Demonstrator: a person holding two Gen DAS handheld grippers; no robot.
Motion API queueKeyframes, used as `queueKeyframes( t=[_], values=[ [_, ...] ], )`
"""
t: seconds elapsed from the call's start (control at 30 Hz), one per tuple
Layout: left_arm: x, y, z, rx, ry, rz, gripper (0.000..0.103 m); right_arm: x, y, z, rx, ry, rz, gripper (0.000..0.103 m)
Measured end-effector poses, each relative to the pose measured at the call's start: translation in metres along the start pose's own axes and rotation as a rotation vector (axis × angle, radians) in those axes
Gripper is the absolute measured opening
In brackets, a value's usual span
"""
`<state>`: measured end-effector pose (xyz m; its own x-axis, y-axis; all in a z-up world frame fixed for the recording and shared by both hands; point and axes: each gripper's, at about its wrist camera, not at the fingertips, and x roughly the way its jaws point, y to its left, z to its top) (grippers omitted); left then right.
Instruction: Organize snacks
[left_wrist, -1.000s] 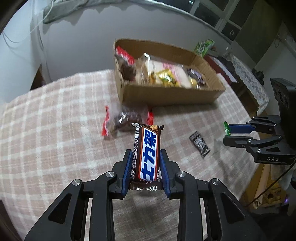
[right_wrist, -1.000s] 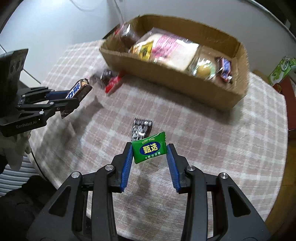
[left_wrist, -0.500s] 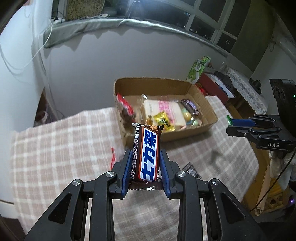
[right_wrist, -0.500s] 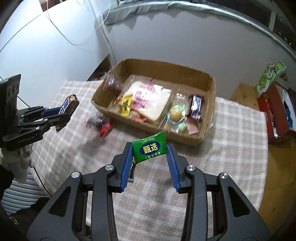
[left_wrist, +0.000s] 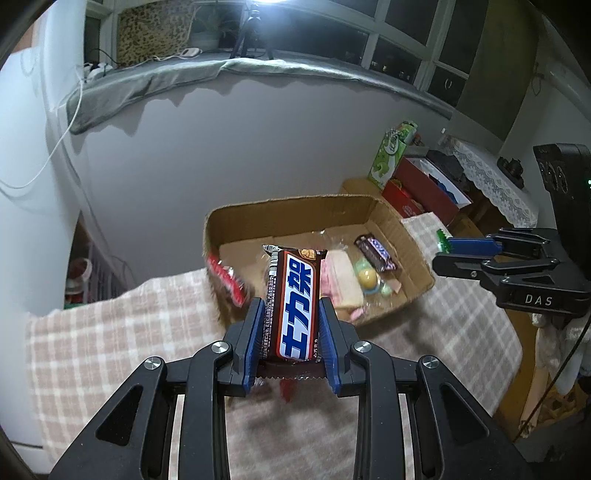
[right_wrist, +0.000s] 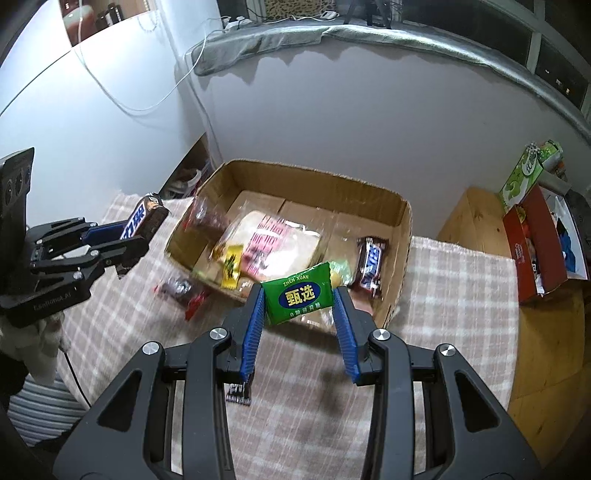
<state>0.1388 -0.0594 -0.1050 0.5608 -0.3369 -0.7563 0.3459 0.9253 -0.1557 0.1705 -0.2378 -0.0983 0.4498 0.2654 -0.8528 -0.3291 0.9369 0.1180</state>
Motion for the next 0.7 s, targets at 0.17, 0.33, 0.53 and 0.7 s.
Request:
queueKeyframes(
  t=[0.17, 0.33, 0.53, 0.7],
  values=[
    [0.009, -0.006, 0.011, 0.004, 0.000, -0.006, 0.027, 0.007, -0.007, 0.014, 0.006, -0.001, -0.011, 0.039],
    [0.021, -0.003, 0.019, -0.017, 0.011, -0.002, 0.027, 0.018, -0.015, 0.024, 0.022, 0.004, -0.026, 0.039],
    [0.037, 0.004, 0.028, -0.040, 0.034, 0.008, 0.027, 0.035, -0.019, 0.031, 0.024, 0.023, -0.041, 0.039],
    [0.049, 0.009, 0.033, -0.057, 0.055, 0.013, 0.027, 0.048, -0.021, 0.033, 0.023, 0.043, -0.050, 0.039]
  ],
)
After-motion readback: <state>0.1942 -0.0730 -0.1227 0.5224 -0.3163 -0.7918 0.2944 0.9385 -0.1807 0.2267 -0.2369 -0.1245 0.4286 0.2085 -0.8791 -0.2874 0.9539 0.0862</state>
